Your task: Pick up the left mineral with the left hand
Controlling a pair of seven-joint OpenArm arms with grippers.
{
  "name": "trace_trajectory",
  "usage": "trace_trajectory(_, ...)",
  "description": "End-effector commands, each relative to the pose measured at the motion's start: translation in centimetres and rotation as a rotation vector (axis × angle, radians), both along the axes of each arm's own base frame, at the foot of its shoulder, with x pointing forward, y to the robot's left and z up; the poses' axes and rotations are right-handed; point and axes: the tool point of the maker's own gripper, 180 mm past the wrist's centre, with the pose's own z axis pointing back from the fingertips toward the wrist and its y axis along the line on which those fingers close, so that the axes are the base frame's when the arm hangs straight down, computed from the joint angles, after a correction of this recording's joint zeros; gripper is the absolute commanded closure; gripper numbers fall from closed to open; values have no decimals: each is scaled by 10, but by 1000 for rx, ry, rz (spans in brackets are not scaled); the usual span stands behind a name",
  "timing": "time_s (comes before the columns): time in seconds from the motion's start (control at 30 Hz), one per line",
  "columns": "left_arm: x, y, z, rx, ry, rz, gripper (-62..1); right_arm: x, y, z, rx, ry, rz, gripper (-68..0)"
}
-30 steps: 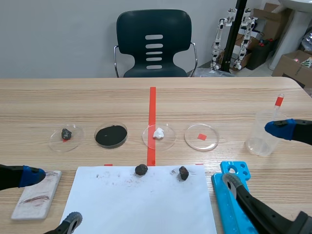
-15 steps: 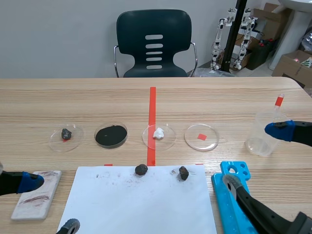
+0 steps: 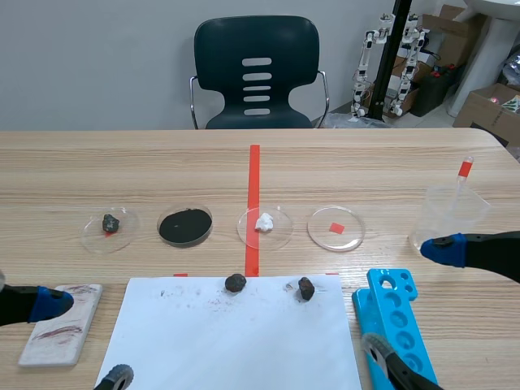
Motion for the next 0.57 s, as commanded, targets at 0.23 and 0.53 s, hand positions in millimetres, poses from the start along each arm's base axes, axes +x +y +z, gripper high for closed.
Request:
trace_trajectory(0.23, 2, -3, 5, -22, -16, 1, -559, -5, 10, 1, 69, 21, -13, -593)
trace_trajectory(0.53, 2, -3, 5, -22, -16, 1, -559, -8, 11, -1, 89, 16, -22, -593)
